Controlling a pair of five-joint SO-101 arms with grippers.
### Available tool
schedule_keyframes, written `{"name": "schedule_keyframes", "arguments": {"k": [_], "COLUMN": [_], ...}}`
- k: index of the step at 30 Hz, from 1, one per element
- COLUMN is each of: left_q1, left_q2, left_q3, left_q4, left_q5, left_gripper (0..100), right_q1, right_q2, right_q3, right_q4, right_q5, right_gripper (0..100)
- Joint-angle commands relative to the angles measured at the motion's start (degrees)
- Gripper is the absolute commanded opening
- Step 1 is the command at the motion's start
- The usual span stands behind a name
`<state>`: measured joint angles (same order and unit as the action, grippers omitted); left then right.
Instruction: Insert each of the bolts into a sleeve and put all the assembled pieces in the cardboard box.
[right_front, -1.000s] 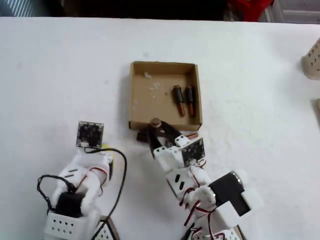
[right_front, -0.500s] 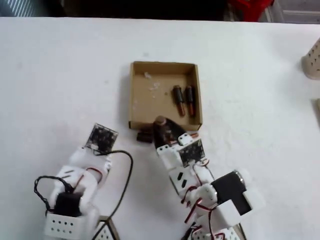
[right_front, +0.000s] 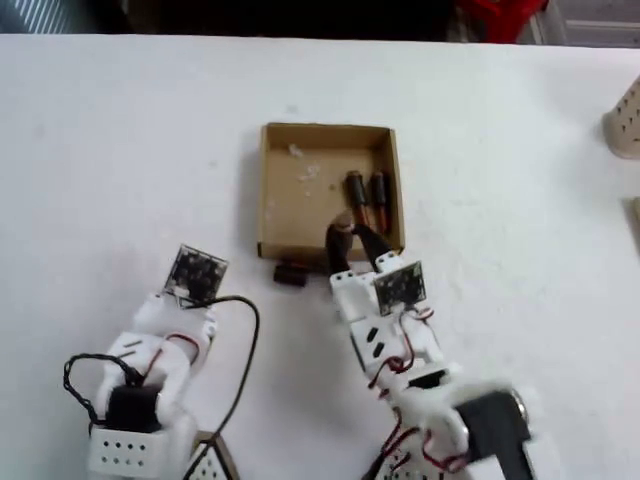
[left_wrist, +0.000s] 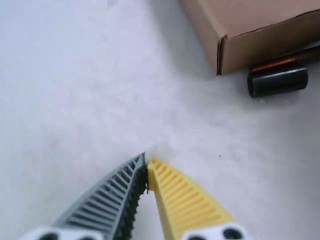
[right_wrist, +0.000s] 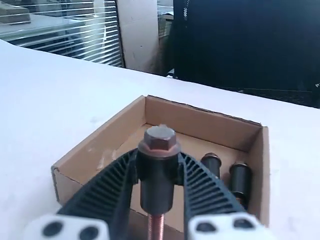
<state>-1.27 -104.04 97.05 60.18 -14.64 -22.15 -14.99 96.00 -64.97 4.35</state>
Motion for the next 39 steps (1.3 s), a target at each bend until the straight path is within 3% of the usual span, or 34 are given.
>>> {"name": "schedule_keyframes", "arguments": {"k": [1, 11, 17, 27, 33, 39], "left_q1": [-0.6, -0.6, -0.6, -0.6, -0.6, -0.6], "left_q2": [-0.4, -0.4, -0.4, -0.4, -0.4, -0.4], "left_q3": [0.0, 0.0, 0.0, 0.0, 0.0, 0.0], "left_q4": [0.4, 0.4, 0.4, 0.4, 0.4, 0.4], "left_q5": [-0.6, -5.7, -5.8, -6.0, -6.1, -6.1], "left_gripper": [2, 2, 2, 2, 2, 2], "right_q1": [2.9, 4.0, 4.1, 6.6, 6.1, 6.5], "right_q2": [-13.1, -46.1, -53.1, -41.9, -26.7, -8.0], "right_q3": [-2.3, -12.8, -26.5, -51.3, -66.6, -80.7], "right_q4": [14.5, 65.0, 90.8, 109.4, 119.7, 122.9], "right_q5": [0.9, 0.9, 0.9, 0.9, 0.9, 1.2], "right_gripper": [1.6, 1.6, 1.7, 1.7, 2.0, 2.1]}}
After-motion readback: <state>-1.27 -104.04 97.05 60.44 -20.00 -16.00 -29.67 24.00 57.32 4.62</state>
